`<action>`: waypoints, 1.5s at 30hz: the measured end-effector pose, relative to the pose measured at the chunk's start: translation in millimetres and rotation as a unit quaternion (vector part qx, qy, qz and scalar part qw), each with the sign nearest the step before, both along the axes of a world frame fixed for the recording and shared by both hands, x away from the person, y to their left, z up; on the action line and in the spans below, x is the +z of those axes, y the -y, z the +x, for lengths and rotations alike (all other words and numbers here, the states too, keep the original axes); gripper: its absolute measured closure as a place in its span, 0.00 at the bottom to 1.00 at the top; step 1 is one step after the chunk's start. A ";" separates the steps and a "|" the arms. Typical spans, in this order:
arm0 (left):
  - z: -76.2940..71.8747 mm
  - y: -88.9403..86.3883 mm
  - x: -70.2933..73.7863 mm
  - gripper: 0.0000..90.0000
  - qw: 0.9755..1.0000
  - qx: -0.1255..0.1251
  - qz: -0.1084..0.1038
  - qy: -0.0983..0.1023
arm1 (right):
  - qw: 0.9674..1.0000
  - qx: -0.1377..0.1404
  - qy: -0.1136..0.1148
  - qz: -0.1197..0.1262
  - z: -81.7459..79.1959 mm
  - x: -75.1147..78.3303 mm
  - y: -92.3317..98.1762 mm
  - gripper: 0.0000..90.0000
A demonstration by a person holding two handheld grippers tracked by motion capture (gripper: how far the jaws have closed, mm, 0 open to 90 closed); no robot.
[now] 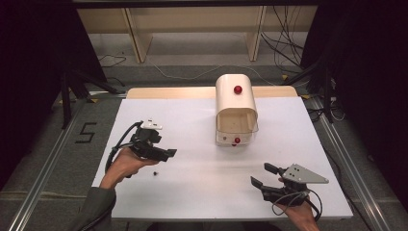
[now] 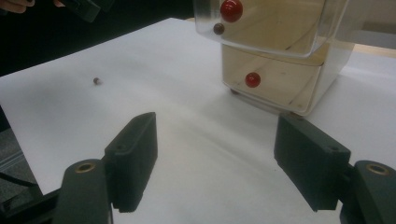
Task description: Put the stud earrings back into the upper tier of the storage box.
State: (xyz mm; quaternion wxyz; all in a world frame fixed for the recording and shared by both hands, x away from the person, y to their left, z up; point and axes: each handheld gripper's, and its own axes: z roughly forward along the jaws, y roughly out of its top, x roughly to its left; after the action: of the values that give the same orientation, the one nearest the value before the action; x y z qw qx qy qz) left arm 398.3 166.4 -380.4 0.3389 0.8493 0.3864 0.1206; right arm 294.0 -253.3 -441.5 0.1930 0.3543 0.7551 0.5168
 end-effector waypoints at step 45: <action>5.0 -13.0 -69.6 0.57 0.977 -0.042 0.164 -0.129 | 1.000 0.008 0.001 -0.006 0.2 0.0 -2.7 0.34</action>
State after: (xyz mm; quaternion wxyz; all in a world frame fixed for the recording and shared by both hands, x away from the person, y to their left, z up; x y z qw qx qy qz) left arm 403.3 179.4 -450.0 0.1473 0.9170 0.3663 0.0573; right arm 294.2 -250.6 -441.5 0.1917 0.3468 0.7610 0.5137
